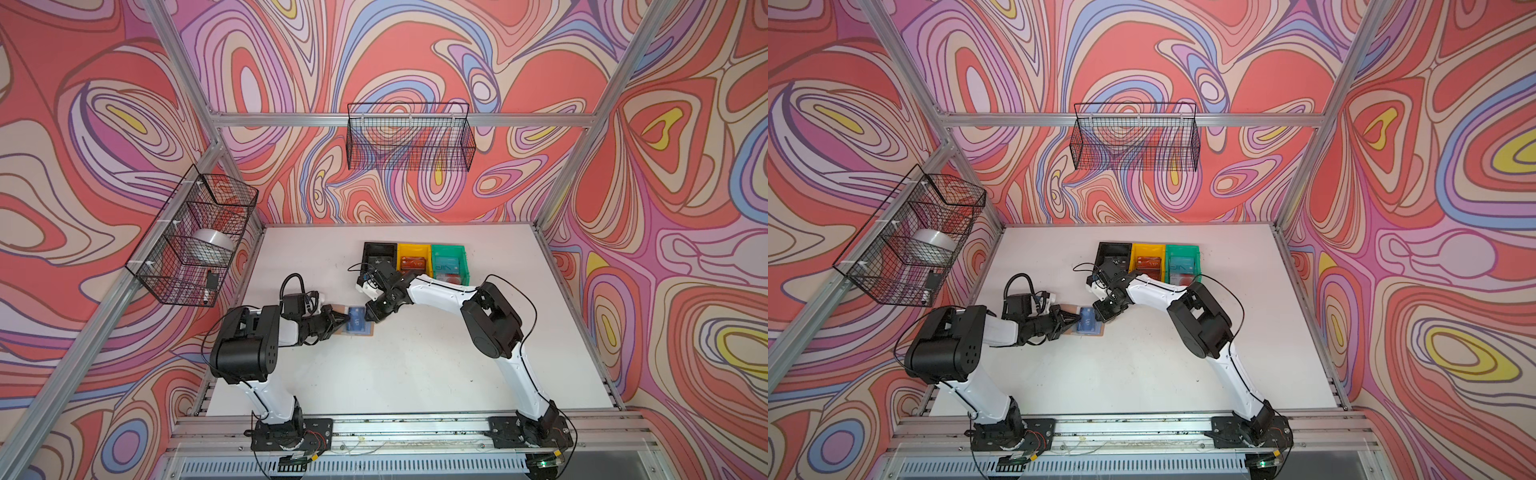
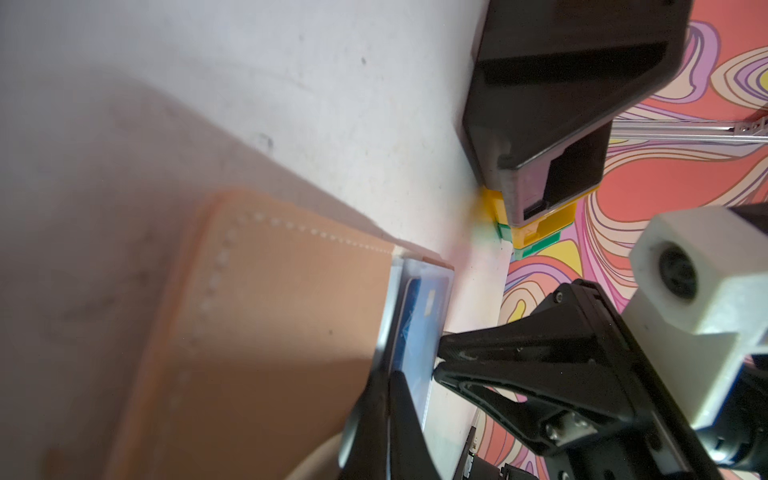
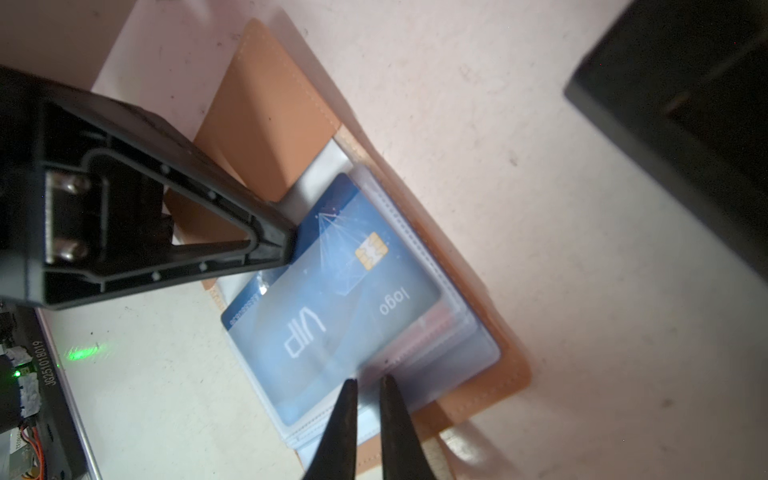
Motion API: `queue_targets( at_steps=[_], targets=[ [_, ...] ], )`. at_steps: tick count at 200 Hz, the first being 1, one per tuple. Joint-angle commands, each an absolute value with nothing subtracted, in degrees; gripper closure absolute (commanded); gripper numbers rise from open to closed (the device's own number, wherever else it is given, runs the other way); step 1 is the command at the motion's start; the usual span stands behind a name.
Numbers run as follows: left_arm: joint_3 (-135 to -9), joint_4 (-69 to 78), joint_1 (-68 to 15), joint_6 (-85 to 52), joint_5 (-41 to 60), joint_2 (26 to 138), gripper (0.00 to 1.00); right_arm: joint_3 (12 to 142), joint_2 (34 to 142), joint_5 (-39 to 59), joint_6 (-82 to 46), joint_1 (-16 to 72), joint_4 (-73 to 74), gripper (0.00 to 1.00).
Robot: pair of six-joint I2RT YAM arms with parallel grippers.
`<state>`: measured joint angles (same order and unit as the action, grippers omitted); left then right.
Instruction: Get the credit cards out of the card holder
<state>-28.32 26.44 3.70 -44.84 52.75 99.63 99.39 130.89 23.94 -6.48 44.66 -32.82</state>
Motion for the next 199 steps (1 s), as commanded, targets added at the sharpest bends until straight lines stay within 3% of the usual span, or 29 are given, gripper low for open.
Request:
queue_targets(
  at_steps=[1,99,199],
  targets=[
    [-28.1,26.7,2.9,-45.3,52.6,101.4,1.0,97.0,136.0,22.1,-5.9,45.4,-38.2,0.85],
    [-28.0,21.7,5.3,-42.2,52.4,99.2,1.0,95.3,135.7,21.1,-5.8,45.4,-38.4,0.85],
    [-31.9,5.1,5.6,-34.8,45.8,91.7,1.0,94.6,135.5,20.4,-5.5,45.4,-38.7,0.85]
  ],
)
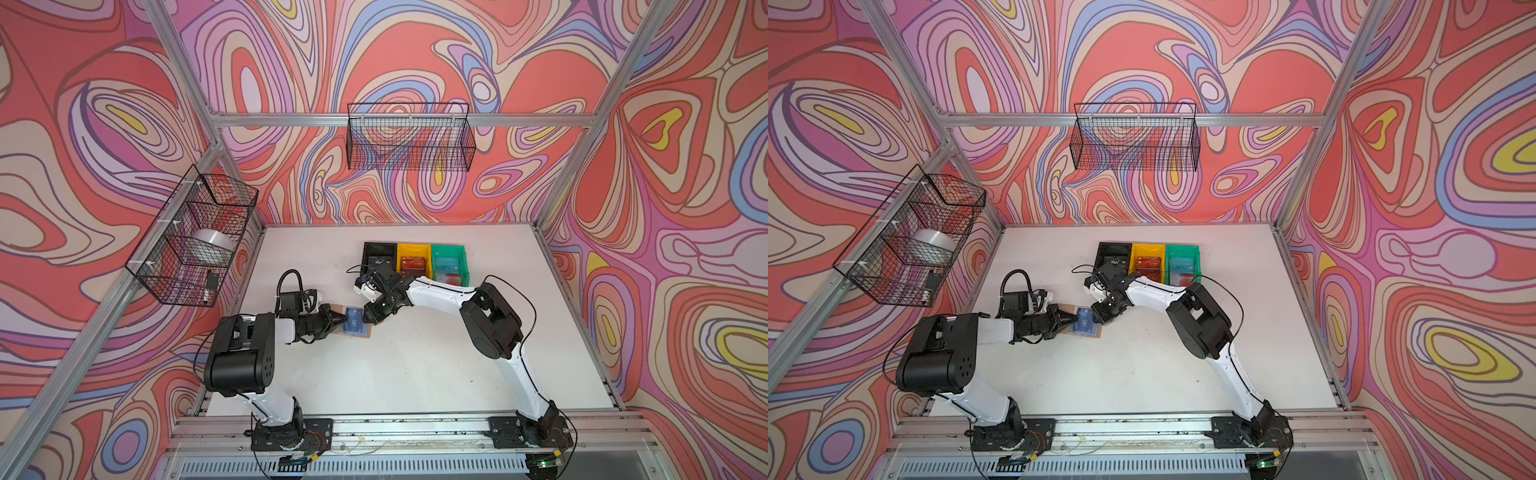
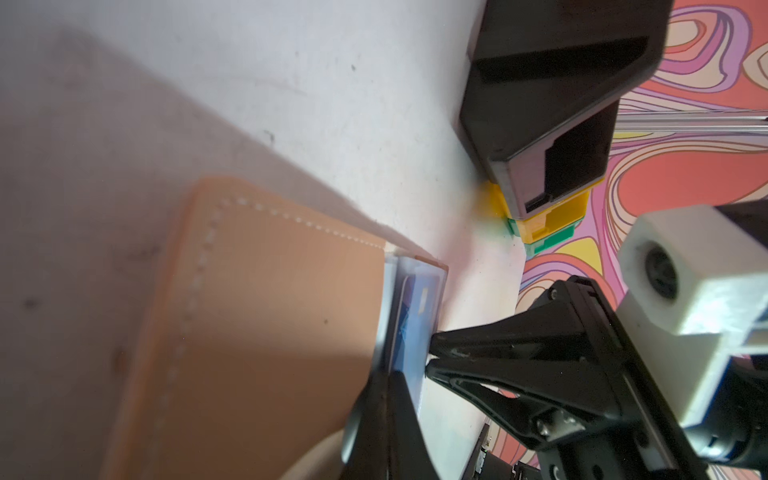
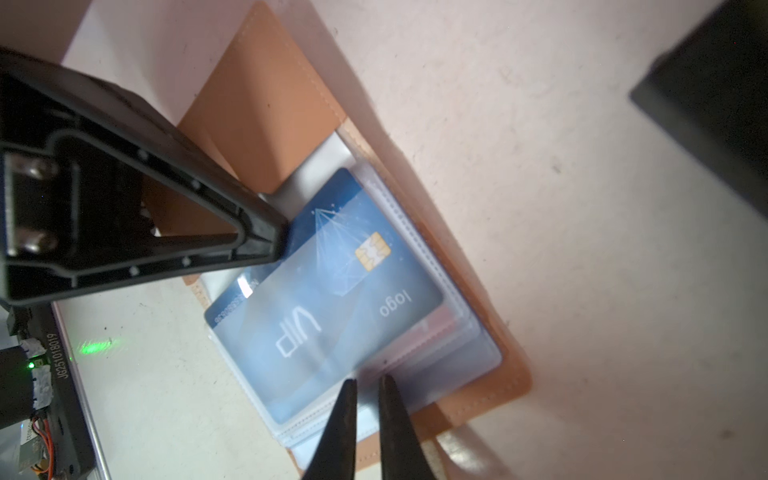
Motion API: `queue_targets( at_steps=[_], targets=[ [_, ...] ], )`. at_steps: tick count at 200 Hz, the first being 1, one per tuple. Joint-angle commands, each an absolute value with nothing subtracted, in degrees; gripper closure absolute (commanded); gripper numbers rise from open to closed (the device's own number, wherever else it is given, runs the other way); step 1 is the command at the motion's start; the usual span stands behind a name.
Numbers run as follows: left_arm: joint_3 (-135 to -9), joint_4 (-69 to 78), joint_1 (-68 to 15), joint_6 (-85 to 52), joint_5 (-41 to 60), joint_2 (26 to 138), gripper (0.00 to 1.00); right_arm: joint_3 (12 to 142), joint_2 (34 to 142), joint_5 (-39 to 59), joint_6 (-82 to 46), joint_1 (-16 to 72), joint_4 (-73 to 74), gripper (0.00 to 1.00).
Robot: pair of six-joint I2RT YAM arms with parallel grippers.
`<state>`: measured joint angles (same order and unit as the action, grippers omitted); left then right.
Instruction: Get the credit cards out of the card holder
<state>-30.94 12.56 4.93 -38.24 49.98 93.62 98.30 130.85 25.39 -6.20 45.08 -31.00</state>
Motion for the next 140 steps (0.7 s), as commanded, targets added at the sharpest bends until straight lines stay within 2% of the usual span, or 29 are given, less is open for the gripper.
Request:
queue_targets(
  at_steps=[1,66,102,140],
  targets=[
    [-31.8,5.0,5.6,-34.8,45.8,91.7,1.0,94.5,135.5,20.4,-5.5,45.4,-38.6,0.85],
    [-31.4,6.6,5.5,-35.6,46.8,91.4,1.0,94.1,135.2,20.3,-5.5,45.3,-38.7,0.84],
    [-30.8,8.9,5.5,-36.5,47.9,91.8,0.94,94.2,135.3,20.5,-5.5,45.3,-38.5,0.84],
    [-30.8,9.1,5.6,-36.5,47.8,91.8,0.92,94.0,135.3,20.5,-5.5,45.4,-38.7,0.84]
  ],
)
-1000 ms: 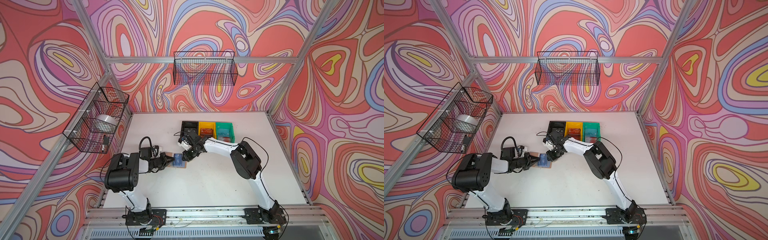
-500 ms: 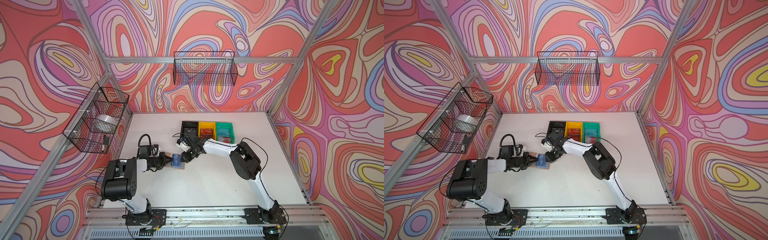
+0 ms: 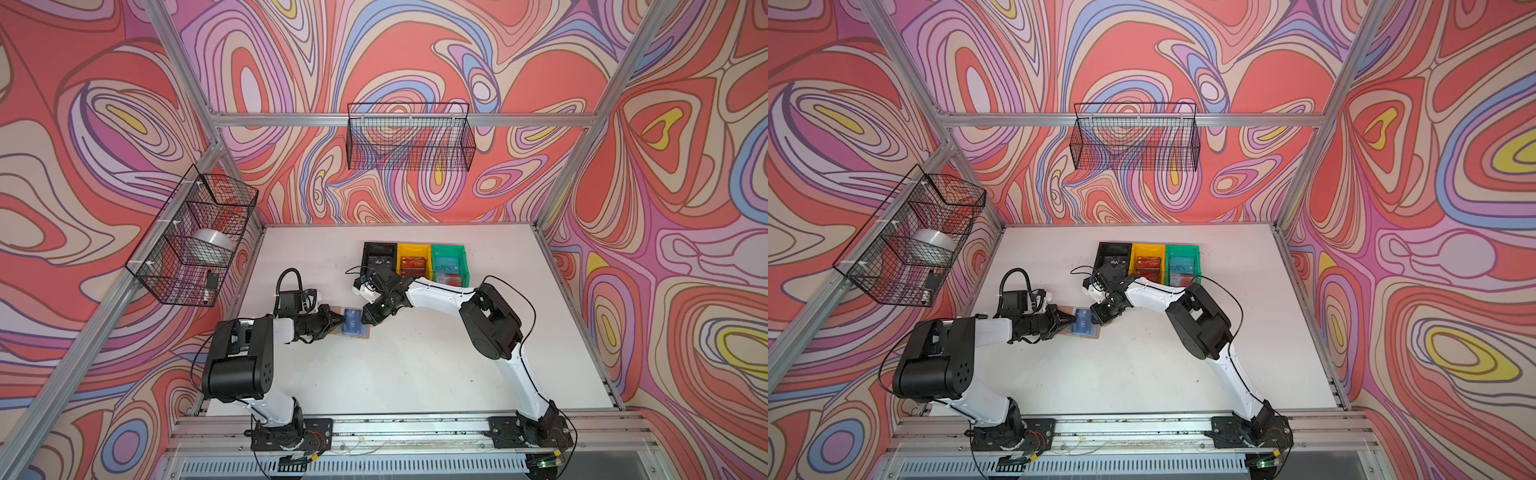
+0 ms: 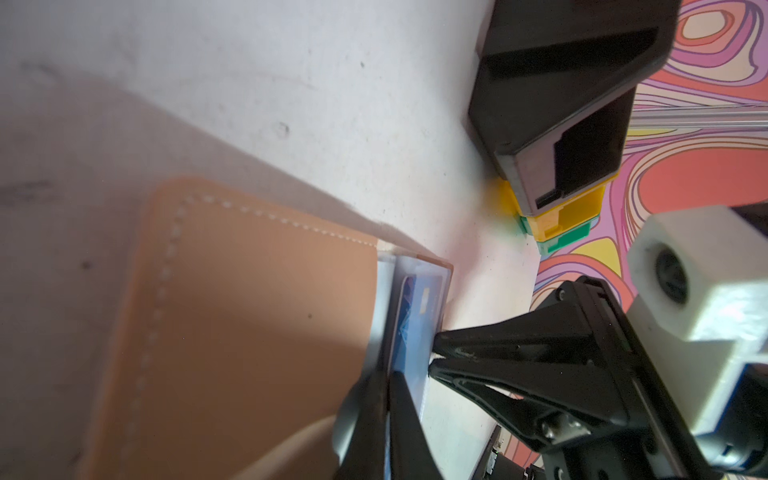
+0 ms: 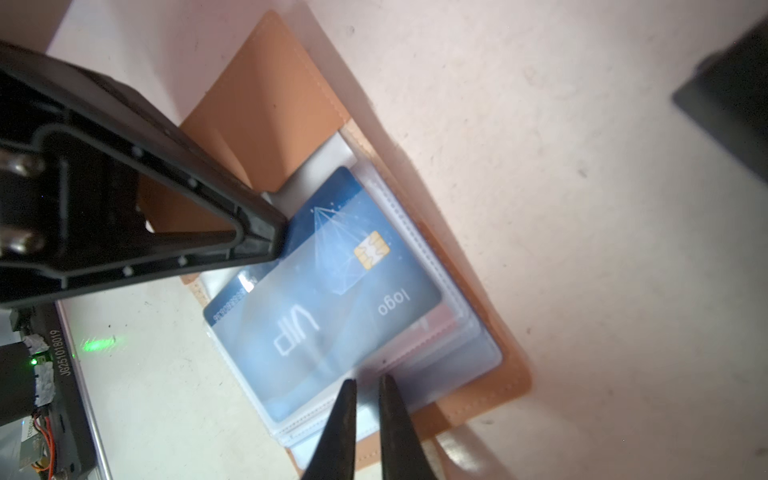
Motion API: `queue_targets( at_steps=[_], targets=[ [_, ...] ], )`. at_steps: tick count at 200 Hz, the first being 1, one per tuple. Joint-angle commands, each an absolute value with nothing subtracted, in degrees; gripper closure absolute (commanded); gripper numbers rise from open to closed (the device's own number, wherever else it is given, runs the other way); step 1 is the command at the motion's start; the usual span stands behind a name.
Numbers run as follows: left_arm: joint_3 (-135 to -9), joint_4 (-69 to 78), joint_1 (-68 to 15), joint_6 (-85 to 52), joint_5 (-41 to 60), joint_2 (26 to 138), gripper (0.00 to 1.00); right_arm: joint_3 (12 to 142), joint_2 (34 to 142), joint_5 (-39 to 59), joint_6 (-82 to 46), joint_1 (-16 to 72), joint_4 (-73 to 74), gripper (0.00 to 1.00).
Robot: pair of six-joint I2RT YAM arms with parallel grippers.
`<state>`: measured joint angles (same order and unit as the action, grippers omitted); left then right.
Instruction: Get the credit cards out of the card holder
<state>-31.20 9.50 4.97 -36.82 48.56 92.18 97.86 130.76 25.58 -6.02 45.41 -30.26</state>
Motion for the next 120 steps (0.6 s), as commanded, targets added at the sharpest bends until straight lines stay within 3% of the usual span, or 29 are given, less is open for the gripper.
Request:
queue_targets(
  at_steps=[1,15,92,120],
  targets=[
    [-30.8,9.1,5.6,-36.5,47.8,91.8,0.92,94.0,135.3,20.5,-5.5,45.4,-38.7,0.84],
    [-30.7,9.1,5.5,-36.5,47.9,91.8,0.86,93.8,135.2,20.4,-5.5,45.3,-38.7,0.84],
    [-30.1,13.8,5.5,-38.4,49.8,94.3,0.85,94.5,135.6,20.5,-5.3,45.3,-39.2,0.84],
    [-30.1,14.4,5.5,-38.3,49.9,94.7,0.8,94.5,135.7,20.6,-5.3,45.4,-39.3,0.84]
  ],
)
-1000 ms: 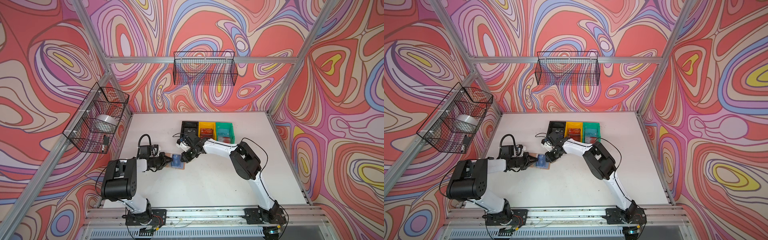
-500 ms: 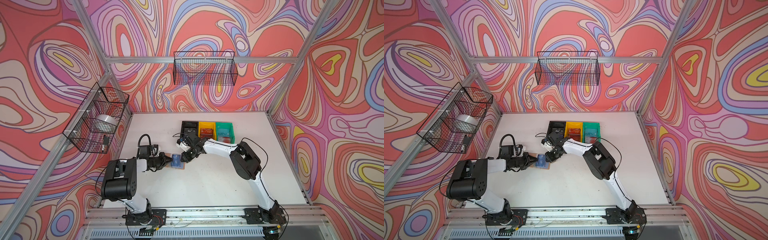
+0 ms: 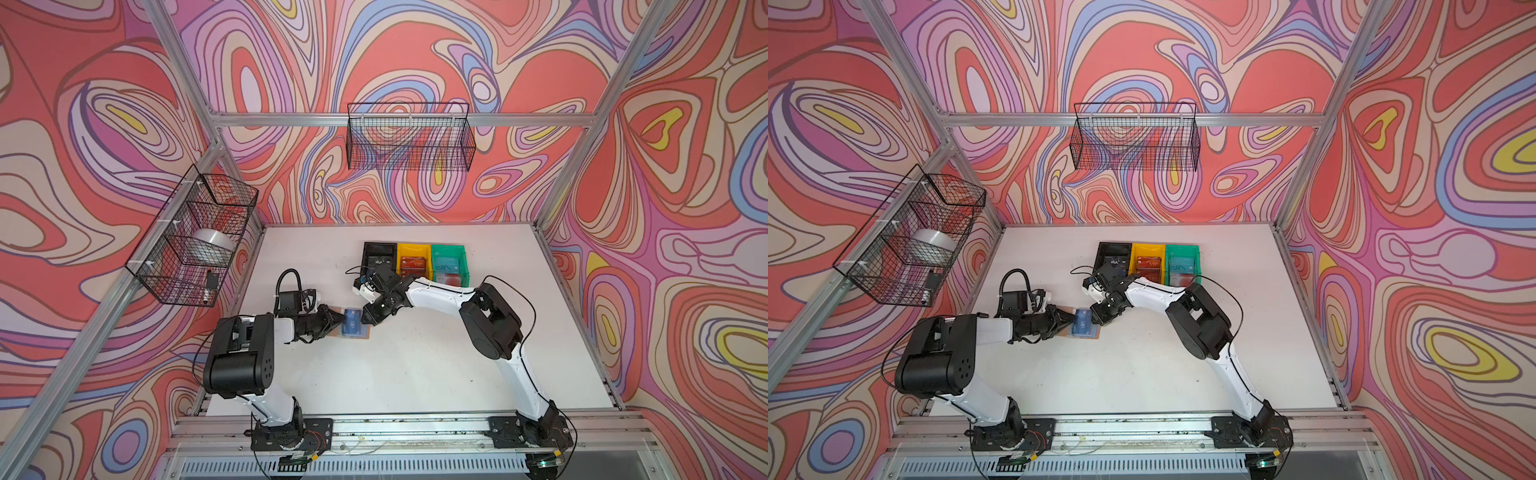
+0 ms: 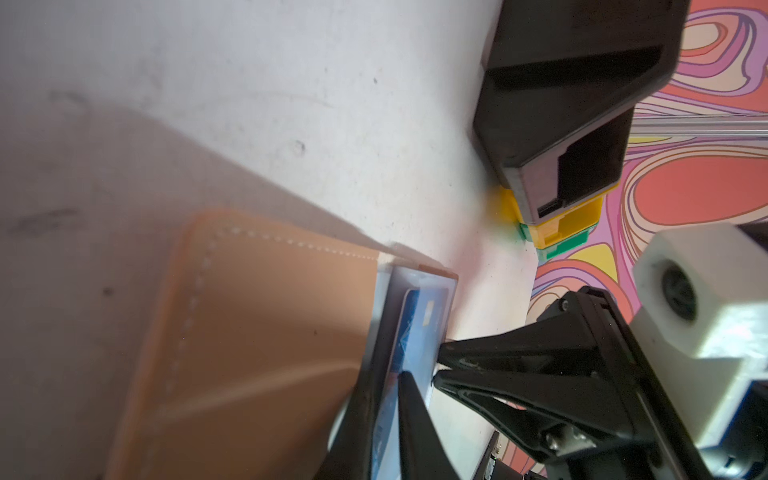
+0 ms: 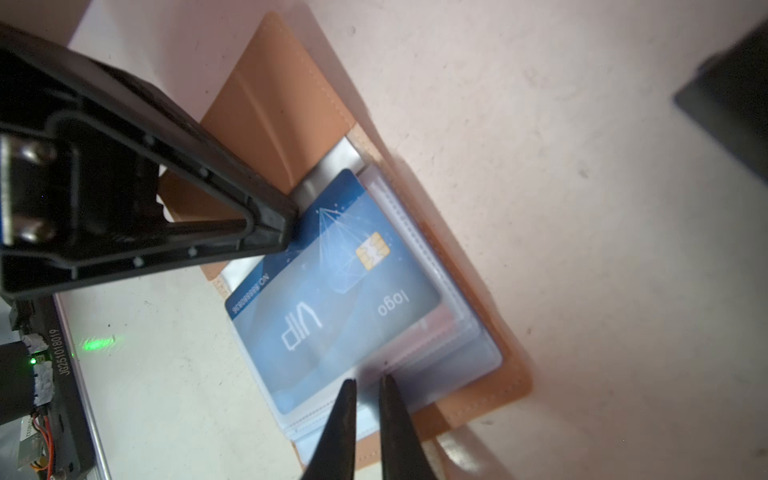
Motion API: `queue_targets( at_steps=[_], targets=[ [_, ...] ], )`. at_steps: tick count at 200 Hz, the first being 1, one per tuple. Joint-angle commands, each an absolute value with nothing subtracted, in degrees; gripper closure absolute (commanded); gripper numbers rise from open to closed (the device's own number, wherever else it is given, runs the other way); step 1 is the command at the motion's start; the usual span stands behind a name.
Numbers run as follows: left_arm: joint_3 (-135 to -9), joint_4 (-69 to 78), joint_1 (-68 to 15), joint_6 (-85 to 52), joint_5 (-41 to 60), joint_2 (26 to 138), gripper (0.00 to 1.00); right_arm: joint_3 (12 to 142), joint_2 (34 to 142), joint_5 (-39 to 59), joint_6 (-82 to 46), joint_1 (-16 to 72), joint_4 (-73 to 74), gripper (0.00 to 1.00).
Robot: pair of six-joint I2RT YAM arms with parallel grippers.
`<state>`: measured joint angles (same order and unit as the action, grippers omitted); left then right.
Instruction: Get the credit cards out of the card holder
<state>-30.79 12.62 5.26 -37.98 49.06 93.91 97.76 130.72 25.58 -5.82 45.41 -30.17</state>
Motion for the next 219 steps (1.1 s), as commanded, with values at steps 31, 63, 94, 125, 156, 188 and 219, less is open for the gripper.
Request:
queue_targets(
  at_steps=[31,63,94,125,156,188,219],
  targets=[
    [-30.1,14.2,5.5,-38.0,50.0,94.8,0.78,94.7,135.8,20.6,-5.2,45.4,-39.4,0.84],
    [-30.1,15.3,5.5,-38.4,50.6,95.7,0.79,94.7,135.7,20.6,-5.0,45.3,-39.6,0.84],
    [-30.1,16.2,5.5,-38.6,50.9,96.3,0.8,94.8,135.8,20.6,-5.1,45.3,-39.7,0.84],
    [-30.1,16.2,5.5,-38.6,51.0,96.5,0.86,94.7,135.9,20.6,-5.2,45.3,-39.7,0.84],
    [-28.0,16.5,5.5,-38.5,51.2,96.9,0.91,94.4,135.7,20.7,-5.2,45.3,-39.7,0.84],
    [-27.6,17.2,5.5,-38.7,51.4,97.3,0.96,94.4,135.6,20.7,-5.1,45.3,-39.7,0.84],
    [-27.7,16.4,5.5,-38.0,51.1,97.3,1.0,94.3,135.7,20.6,-5.1,45.2,-39.9,0.84]
  ],
)
